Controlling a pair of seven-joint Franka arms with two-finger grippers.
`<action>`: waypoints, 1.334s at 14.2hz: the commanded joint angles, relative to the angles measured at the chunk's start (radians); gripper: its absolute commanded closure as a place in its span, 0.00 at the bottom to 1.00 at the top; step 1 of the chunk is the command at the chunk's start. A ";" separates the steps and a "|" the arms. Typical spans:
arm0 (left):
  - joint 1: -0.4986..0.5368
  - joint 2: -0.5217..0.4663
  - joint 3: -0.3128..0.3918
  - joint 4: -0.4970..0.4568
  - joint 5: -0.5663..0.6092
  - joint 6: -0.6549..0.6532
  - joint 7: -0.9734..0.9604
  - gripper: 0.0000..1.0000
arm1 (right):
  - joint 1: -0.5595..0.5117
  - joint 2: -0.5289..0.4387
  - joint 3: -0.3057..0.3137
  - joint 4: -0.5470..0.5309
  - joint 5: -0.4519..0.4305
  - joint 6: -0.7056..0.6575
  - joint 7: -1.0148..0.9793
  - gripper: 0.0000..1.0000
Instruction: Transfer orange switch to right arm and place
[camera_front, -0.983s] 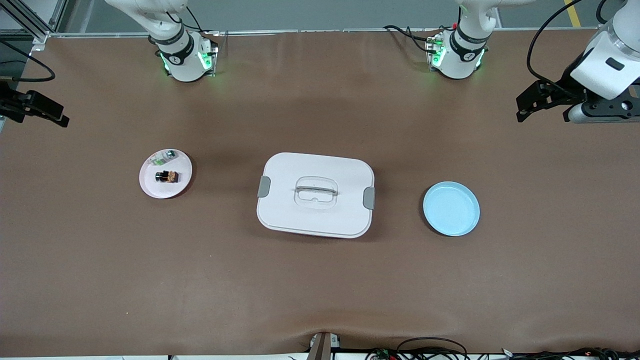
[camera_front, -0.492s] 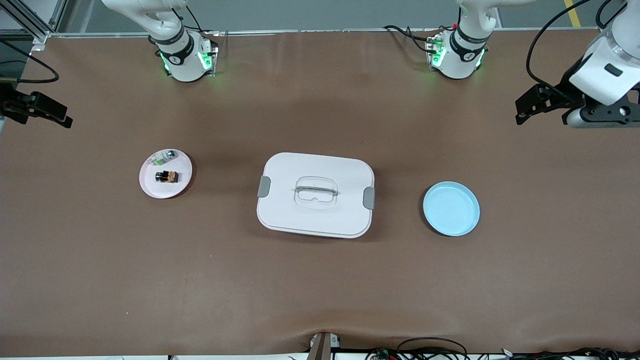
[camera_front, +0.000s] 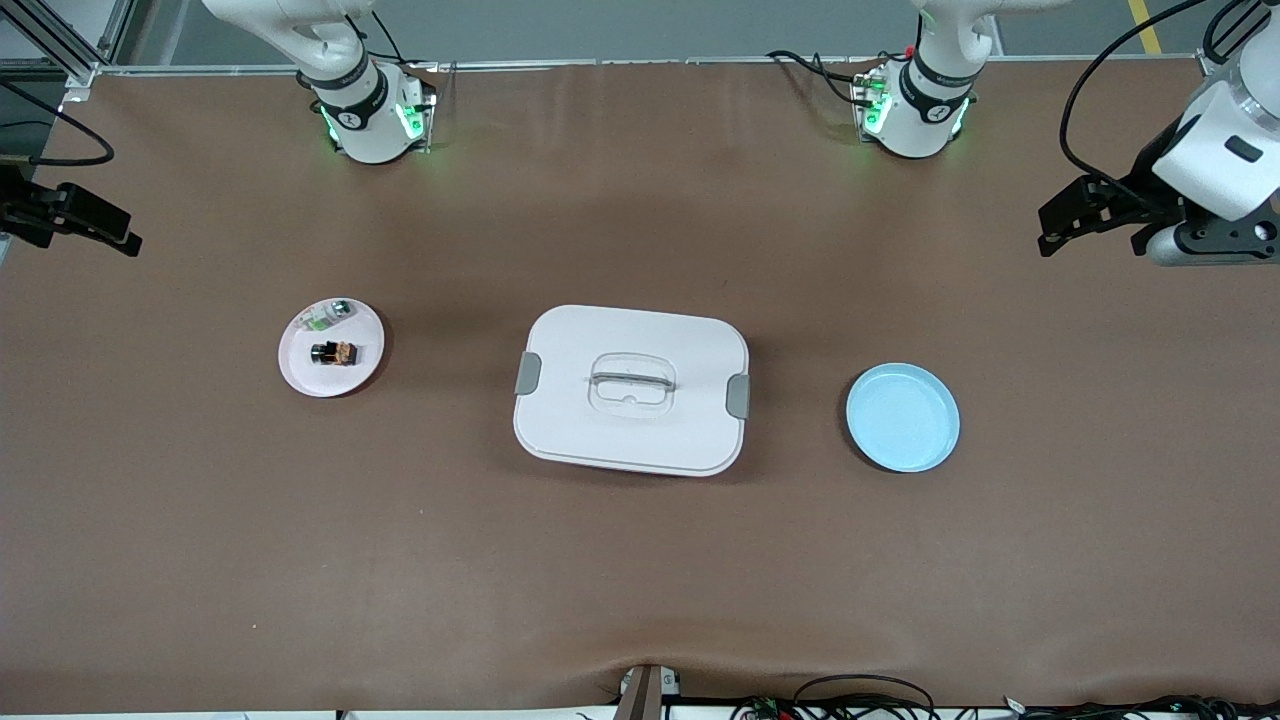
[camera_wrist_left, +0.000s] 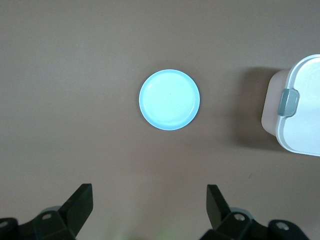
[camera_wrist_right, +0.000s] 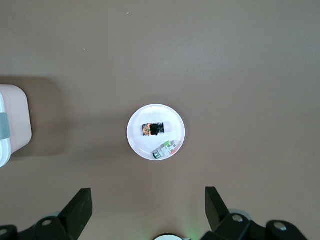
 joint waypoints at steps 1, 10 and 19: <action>0.000 -0.004 0.002 0.033 -0.004 -0.027 -0.005 0.00 | 0.017 0.013 -0.015 0.025 0.019 -0.010 0.008 0.00; 0.003 0.001 0.002 0.047 -0.017 -0.032 -0.003 0.00 | 0.013 0.028 -0.014 0.024 0.018 0.009 0.008 0.00; 0.002 0.004 0.002 0.048 -0.010 -0.035 -0.002 0.00 | 0.008 0.030 -0.018 0.024 0.018 0.015 0.008 0.00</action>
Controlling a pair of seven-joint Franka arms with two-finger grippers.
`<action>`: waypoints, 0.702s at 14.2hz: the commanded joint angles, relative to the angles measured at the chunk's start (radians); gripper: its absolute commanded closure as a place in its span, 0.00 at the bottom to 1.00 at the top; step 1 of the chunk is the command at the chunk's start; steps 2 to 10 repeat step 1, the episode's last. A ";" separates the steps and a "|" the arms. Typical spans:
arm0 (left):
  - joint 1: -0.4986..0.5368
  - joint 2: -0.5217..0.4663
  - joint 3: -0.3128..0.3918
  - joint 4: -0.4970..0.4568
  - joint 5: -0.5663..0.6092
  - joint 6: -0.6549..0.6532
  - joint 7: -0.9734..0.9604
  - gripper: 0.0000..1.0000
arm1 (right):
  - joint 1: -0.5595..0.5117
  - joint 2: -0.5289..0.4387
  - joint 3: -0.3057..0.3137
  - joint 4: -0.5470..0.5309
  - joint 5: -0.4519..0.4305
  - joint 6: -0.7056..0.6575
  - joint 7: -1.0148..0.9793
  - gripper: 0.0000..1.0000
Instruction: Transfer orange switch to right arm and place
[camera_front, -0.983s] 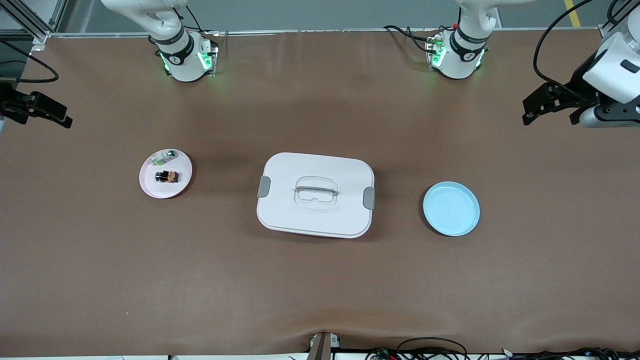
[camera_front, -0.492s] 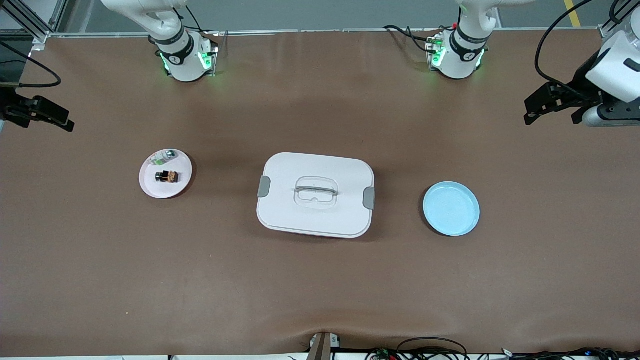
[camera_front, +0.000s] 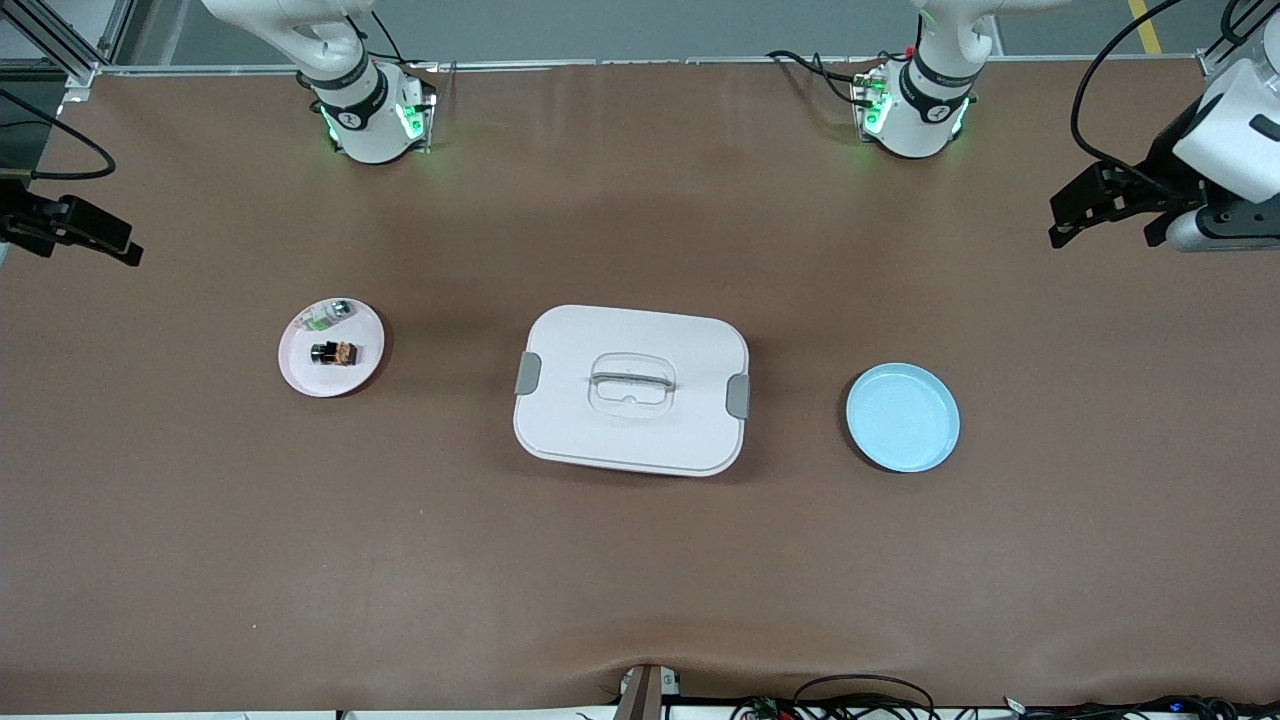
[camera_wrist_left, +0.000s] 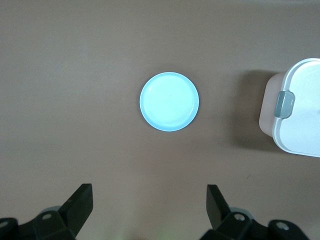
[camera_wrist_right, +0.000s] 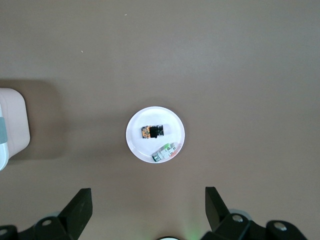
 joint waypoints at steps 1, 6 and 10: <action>0.002 0.004 0.001 0.020 -0.012 -0.018 -0.001 0.00 | -0.001 0.013 -0.001 0.024 0.017 0.003 0.008 0.00; 0.002 0.004 0.001 0.020 -0.012 -0.018 -0.001 0.00 | -0.001 0.013 -0.001 0.024 0.017 0.003 0.008 0.00; 0.002 0.004 0.001 0.020 -0.012 -0.018 -0.001 0.00 | -0.001 0.013 -0.001 0.024 0.017 0.003 0.008 0.00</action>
